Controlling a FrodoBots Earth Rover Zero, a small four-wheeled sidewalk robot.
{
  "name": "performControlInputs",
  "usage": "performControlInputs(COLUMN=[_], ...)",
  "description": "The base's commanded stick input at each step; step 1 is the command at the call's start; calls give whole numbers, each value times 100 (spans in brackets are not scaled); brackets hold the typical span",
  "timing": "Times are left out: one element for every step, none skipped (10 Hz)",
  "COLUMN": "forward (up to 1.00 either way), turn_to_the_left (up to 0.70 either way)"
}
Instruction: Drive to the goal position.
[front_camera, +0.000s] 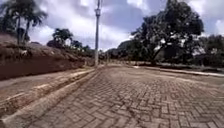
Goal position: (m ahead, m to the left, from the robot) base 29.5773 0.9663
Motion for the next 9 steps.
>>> performControlInputs(forward=[85,85,85,85,85,85,85,85,85], turn_to_the_left=[0,0,0,0,0,0,0,0,0])
